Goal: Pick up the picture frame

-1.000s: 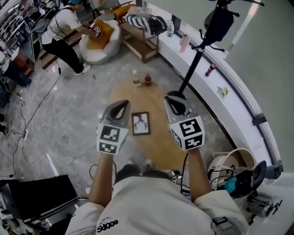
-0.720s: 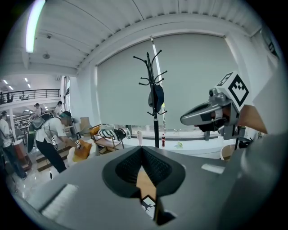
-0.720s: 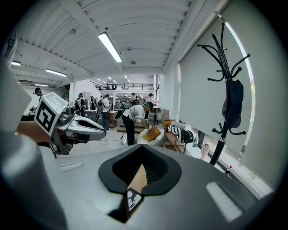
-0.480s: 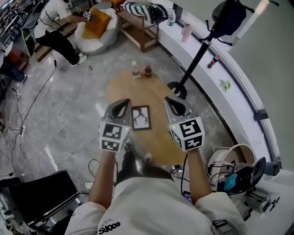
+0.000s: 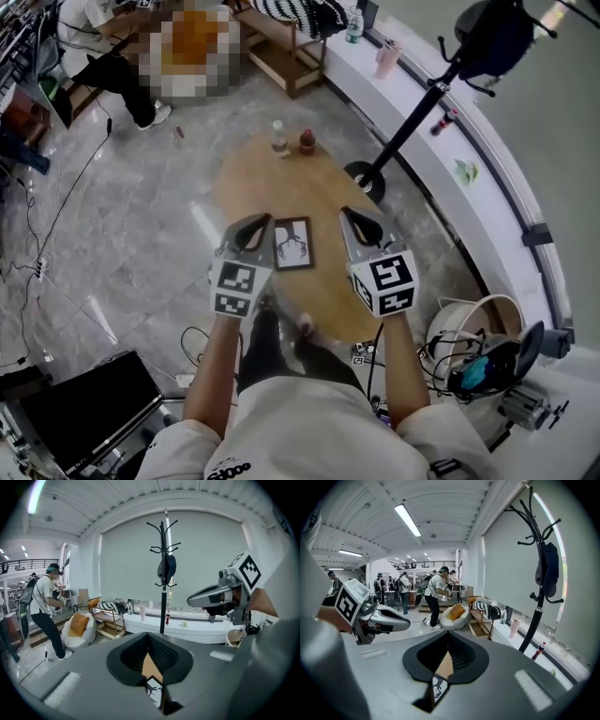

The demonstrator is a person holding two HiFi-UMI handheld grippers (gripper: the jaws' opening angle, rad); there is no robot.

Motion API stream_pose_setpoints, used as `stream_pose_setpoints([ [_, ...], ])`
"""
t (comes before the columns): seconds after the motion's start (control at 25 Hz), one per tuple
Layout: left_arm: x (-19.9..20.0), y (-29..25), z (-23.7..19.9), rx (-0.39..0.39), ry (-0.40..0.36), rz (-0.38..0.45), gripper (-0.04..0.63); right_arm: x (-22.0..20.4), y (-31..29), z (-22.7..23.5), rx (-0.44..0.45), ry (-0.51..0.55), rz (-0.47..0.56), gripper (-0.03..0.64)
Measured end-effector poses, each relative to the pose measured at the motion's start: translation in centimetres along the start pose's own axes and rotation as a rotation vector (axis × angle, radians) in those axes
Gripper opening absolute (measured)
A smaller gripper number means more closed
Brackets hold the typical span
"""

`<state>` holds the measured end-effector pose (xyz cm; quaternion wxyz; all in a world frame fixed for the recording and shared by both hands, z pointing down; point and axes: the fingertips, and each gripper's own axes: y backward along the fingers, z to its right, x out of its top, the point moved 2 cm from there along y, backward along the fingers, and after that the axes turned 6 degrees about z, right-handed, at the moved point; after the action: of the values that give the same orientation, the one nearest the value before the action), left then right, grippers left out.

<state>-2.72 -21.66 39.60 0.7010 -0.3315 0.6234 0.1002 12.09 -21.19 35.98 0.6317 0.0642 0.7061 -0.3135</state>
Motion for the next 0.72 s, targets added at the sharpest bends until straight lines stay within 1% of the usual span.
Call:
stream_pose_setpoints([
  [0.28, -4.2, -1.5, -1.6, 0.007, 0.055, -0.043, 0.011, -3.6, -2.8, -0.8, 0.003, -0.025, -0.058, 0.003],
  [0.52, -8.0, -3.2, -1.9, -0.005, 0.085, -0.096, 0.011, -7.0, -4.8, -1.1, 0.004, -0.053, -0.107, 0.003],
  [0.72, -11.0, -4.6, -2.0, -0.012, 0.125, -0.135, 0.011, -9.8, -6.1, -1.3, 0.007, -0.076, -0.15, 0.003],
])
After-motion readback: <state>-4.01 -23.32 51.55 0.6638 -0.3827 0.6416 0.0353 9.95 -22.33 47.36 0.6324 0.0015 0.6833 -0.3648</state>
